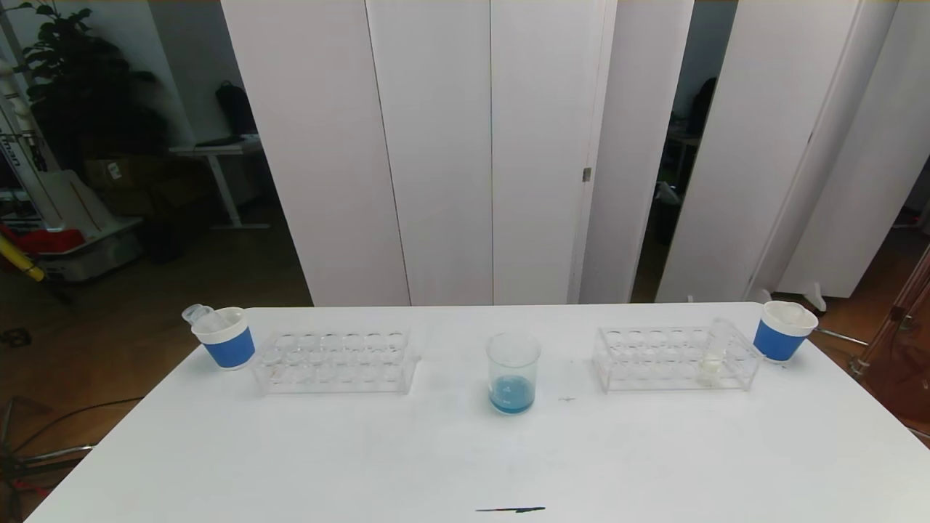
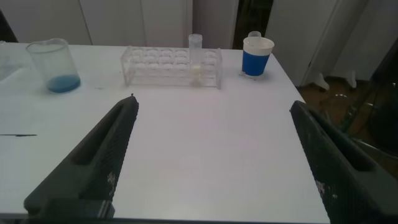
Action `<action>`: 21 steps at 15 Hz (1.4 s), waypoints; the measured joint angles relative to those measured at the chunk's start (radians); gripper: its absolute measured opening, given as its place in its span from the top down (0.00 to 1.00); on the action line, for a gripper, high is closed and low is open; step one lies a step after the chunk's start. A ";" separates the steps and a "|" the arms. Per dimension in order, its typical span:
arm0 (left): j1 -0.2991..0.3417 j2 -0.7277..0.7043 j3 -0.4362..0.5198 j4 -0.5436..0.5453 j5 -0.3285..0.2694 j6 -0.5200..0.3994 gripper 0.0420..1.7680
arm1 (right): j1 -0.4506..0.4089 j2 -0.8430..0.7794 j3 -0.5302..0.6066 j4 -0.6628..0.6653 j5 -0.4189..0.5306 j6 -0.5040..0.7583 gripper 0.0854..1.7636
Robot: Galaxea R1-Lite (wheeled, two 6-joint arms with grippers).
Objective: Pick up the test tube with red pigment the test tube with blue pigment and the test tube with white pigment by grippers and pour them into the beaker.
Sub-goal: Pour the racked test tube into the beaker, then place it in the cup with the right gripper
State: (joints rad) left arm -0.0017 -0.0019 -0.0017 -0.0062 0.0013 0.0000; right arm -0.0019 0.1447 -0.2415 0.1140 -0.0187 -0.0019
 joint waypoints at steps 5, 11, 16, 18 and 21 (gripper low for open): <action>0.000 0.000 0.000 0.000 0.000 0.000 0.01 | -0.020 0.304 -0.312 -0.012 0.000 -0.005 0.01; 0.000 0.001 0.000 -0.001 0.000 0.000 0.01 | -0.035 0.717 -0.540 -0.121 -0.005 -0.002 0.01; 0.000 0.001 0.000 0.000 0.000 0.000 0.01 | -0.060 1.056 -0.552 -0.380 -0.001 0.001 0.01; 0.000 0.001 0.000 -0.001 0.000 0.000 0.01 | -0.063 1.170 -0.545 -0.467 0.000 -0.001 0.01; 0.000 0.001 0.000 0.000 0.000 0.000 0.01 | -0.057 1.301 -0.463 -0.646 -0.001 -0.002 0.01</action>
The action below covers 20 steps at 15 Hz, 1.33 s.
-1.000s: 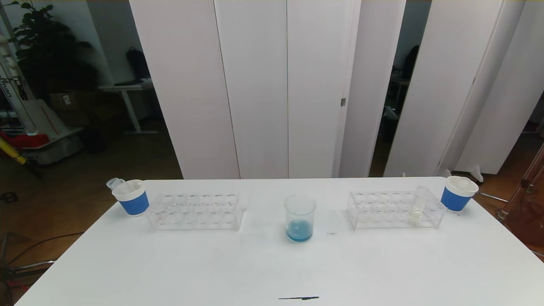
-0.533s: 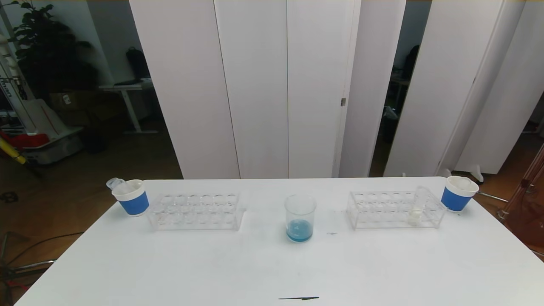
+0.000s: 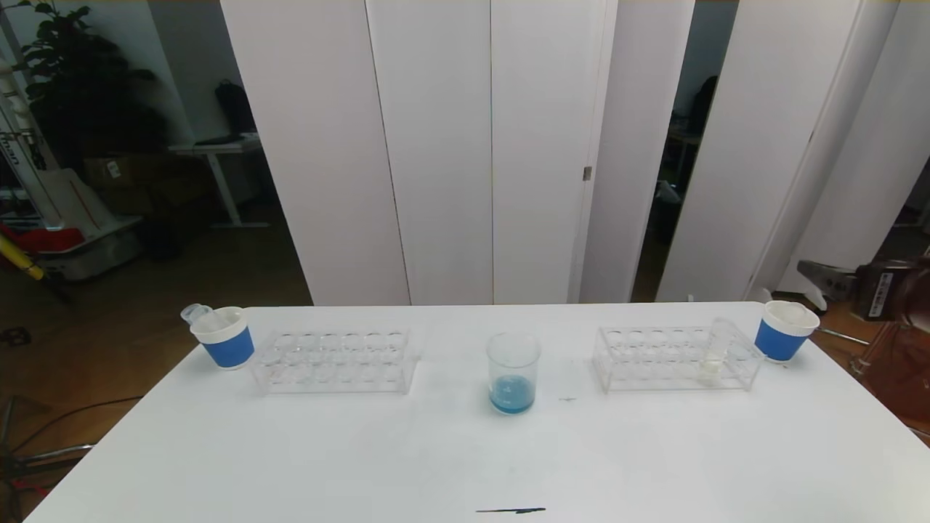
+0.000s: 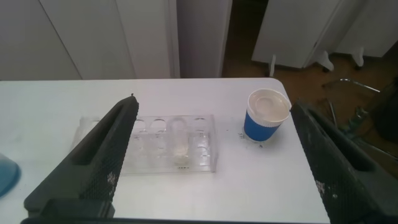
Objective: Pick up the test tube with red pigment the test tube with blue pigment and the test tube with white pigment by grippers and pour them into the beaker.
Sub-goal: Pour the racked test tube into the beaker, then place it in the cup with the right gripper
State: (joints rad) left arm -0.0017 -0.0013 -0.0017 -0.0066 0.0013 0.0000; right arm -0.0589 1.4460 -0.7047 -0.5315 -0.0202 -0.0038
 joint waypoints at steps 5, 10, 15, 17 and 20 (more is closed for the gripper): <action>0.000 0.000 0.000 0.000 0.000 0.000 0.01 | 0.006 0.146 0.224 -0.312 -0.001 0.000 0.01; 0.000 0.000 0.000 0.000 0.000 0.000 0.01 | 0.011 0.269 0.334 -0.449 -0.003 -0.001 0.01; 0.000 0.000 0.000 0.000 0.000 0.000 0.01 | 0.015 0.371 0.267 -0.461 -0.004 -0.002 0.01; 0.000 0.000 0.000 0.000 0.000 0.000 0.01 | 0.018 0.423 0.221 -0.483 -0.004 -0.005 0.01; 0.000 0.000 0.000 0.000 0.000 0.000 0.01 | 0.022 0.505 0.153 -0.512 0.000 -0.013 0.01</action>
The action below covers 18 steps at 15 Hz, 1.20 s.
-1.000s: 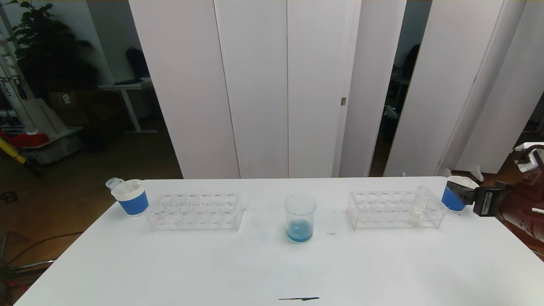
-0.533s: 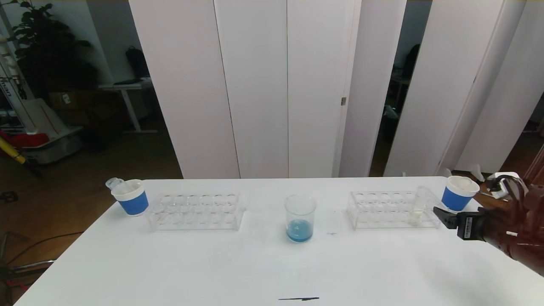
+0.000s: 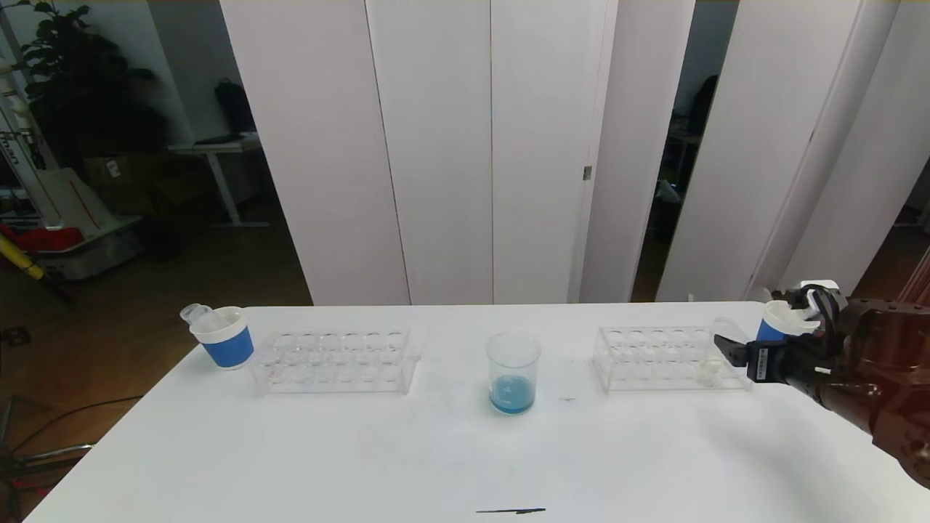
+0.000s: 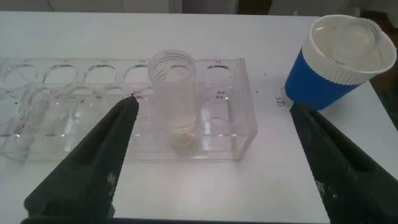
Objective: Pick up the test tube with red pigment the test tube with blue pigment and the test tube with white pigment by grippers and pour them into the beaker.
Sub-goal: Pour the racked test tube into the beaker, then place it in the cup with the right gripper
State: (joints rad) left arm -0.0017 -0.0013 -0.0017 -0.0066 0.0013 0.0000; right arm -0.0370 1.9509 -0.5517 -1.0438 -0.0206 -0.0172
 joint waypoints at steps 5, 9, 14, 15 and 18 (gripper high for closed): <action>0.000 0.000 0.000 0.000 0.000 0.000 0.01 | 0.034 0.086 -0.061 -0.016 0.002 -0.006 0.01; 0.000 0.000 0.000 0.000 0.000 0.000 0.01 | 0.048 0.099 -0.086 -0.017 0.002 -0.009 0.01; 0.000 0.000 0.000 0.000 0.000 0.000 0.01 | 0.053 0.123 -0.104 -0.016 0.002 -0.019 0.01; 0.000 0.000 0.000 0.000 0.000 0.000 0.01 | 0.056 0.127 -0.108 -0.017 0.003 -0.019 0.01; 0.000 0.000 0.000 0.000 0.000 0.000 0.01 | 0.069 0.140 -0.123 -0.017 0.002 -0.020 0.40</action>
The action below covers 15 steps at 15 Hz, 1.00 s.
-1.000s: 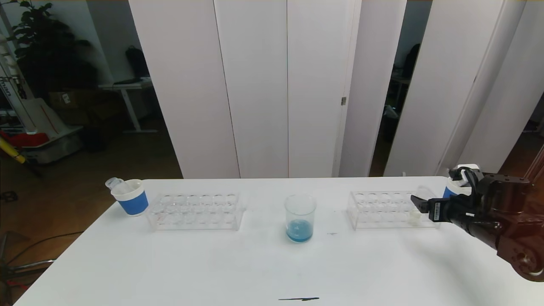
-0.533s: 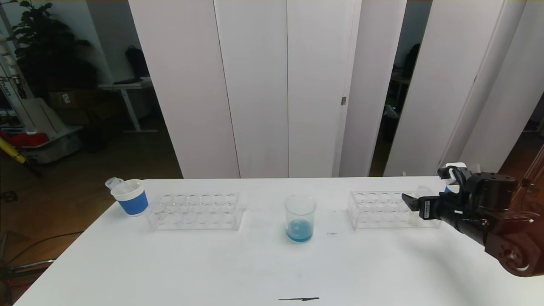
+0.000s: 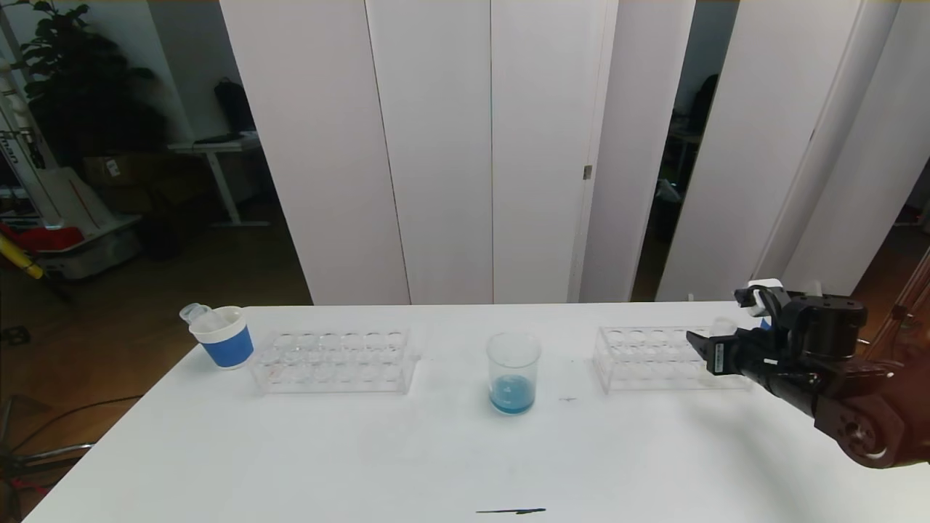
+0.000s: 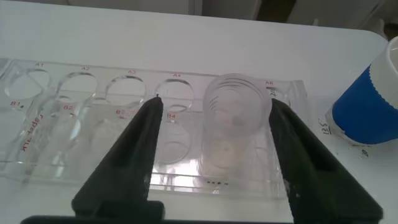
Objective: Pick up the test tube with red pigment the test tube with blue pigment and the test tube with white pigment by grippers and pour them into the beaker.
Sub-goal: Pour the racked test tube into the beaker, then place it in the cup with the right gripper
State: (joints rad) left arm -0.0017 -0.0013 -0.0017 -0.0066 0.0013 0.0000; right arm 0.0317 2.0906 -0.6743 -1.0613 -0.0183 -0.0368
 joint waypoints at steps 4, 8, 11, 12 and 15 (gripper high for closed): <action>0.000 0.000 0.000 0.000 0.000 0.000 0.01 | 0.006 0.009 -0.005 0.000 0.001 0.010 0.65; 0.000 0.000 0.000 0.000 0.000 0.000 0.01 | 0.009 0.013 -0.008 0.000 0.001 0.013 0.70; 0.000 0.000 0.000 0.000 0.000 0.000 0.01 | 0.009 0.014 -0.013 0.007 0.003 0.014 0.70; 0.000 0.000 0.000 0.000 0.000 0.000 0.01 | 0.009 0.014 -0.015 0.008 0.003 0.015 0.70; 0.000 0.000 0.000 0.000 0.000 0.000 0.01 | 0.008 0.011 -0.029 0.019 0.004 0.017 0.70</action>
State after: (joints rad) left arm -0.0017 -0.0013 -0.0017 -0.0066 0.0013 0.0000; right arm 0.0398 2.1013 -0.7028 -1.0423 -0.0143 -0.0196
